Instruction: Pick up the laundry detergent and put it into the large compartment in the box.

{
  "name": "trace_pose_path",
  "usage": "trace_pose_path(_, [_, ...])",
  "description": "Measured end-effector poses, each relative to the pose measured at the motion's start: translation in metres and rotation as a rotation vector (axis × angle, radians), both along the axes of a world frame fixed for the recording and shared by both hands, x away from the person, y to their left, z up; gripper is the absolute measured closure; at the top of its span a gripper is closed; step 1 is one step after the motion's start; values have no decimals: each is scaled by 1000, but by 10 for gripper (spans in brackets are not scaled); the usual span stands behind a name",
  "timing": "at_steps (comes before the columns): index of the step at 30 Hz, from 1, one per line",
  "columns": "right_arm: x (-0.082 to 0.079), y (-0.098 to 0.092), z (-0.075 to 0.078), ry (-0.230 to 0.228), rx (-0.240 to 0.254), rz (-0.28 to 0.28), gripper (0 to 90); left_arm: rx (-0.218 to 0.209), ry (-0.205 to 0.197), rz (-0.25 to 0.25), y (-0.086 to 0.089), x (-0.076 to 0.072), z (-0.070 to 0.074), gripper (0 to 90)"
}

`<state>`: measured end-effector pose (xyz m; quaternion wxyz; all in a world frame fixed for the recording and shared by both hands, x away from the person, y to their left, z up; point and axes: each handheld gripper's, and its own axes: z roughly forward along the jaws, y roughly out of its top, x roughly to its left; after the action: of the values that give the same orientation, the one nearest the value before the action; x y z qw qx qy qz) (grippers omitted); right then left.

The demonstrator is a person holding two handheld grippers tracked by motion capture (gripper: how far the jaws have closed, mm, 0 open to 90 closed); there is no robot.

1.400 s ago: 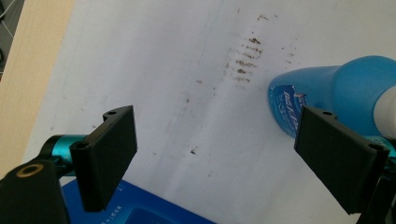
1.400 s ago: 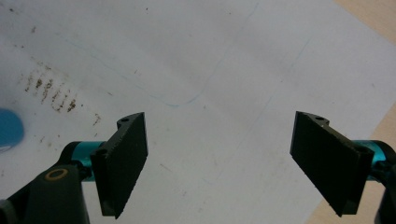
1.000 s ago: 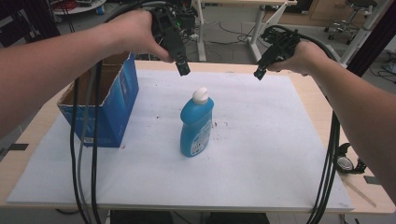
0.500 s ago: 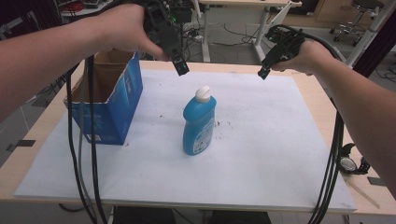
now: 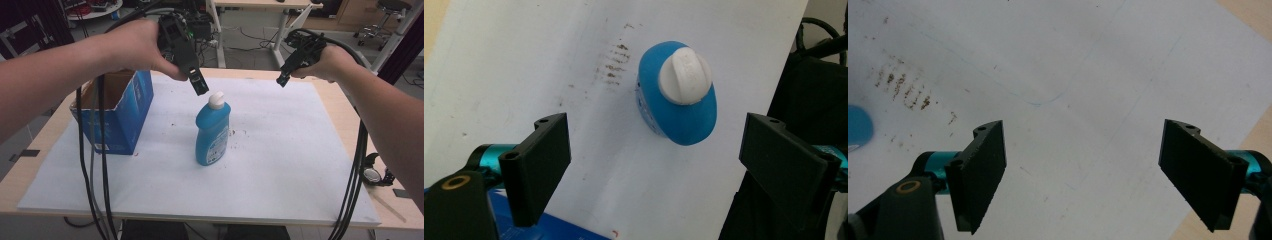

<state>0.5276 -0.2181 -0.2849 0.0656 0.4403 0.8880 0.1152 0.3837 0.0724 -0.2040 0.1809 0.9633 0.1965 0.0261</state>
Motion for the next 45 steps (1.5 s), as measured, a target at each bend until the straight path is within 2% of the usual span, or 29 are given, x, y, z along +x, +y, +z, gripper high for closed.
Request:
trace_pose_path(9, [-1,0,1,-1,-1,-3,183,-6,17,2,-13,-5,-13,132])
trace_pose_path(23, [-1,0,-1,2,2,-3,183,7,41,20,-29,-11,-40,133])
trace_pose_path(45, [-1,1,-5,7,10,6,184,42,35,71,-39,-10,-71,133])
